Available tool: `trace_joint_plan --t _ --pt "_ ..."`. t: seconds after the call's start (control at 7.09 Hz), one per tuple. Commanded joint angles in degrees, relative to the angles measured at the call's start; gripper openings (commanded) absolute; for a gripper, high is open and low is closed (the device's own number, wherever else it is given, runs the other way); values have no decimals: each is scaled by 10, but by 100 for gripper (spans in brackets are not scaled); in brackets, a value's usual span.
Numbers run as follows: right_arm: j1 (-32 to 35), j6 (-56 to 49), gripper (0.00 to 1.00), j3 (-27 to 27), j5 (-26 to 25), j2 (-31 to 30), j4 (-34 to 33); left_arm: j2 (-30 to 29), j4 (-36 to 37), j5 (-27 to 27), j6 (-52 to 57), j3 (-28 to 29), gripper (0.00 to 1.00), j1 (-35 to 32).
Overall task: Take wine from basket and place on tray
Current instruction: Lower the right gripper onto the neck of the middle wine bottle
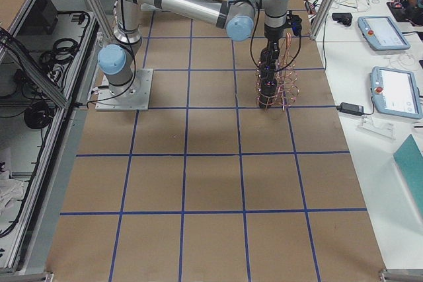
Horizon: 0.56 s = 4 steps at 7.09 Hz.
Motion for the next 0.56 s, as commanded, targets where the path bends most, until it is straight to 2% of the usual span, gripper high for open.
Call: trace_joint_plan --t 0.0,0.28,0.42 --pt "0 0 32 0 -2 -4 24 2 0 -1 0 -3 100 0" --pt "0 1 33 0 0 -6 24 2 0 -1 0 -3 100 0" --pt "1 0 20 -1 3 -6 25 3 0 -1 0 -3 100 0"
